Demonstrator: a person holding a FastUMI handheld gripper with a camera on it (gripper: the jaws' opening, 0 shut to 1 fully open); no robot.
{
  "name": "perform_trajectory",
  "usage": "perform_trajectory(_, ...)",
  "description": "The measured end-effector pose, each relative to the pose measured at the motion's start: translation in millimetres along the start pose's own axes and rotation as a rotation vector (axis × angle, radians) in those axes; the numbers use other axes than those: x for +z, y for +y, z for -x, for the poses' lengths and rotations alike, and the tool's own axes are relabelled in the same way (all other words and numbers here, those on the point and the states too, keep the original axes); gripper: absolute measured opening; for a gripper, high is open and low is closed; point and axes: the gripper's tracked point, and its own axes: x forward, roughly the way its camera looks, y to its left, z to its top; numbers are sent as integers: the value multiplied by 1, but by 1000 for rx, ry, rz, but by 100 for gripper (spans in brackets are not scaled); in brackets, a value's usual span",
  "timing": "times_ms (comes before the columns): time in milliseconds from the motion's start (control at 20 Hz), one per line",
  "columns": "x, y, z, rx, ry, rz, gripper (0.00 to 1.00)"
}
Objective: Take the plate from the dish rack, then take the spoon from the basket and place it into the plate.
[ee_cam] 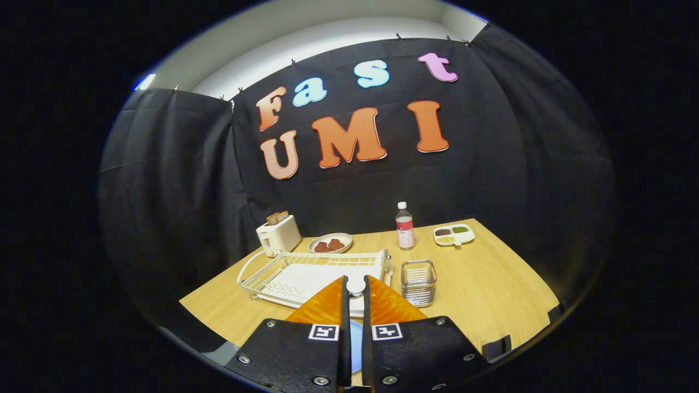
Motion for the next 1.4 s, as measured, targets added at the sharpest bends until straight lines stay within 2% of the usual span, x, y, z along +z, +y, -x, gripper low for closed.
perform_trajectory(300,-56,35,-5,126,86,18,7)
perform_trajectory(600,-105,45,-30,179,144,43,8)
perform_trajectory(850,-120,49,-38,236,125,-12,8)
perform_trajectory(1050,-141,41,-38,234,165,15,14)
perform_trajectory(1150,-149,35,-40,218,187,7,21)
perform_trajectory(1350,-137,26,-41,189,161,7,23)
perform_trajectory(1400,-127,26,-40,183,134,6,27)
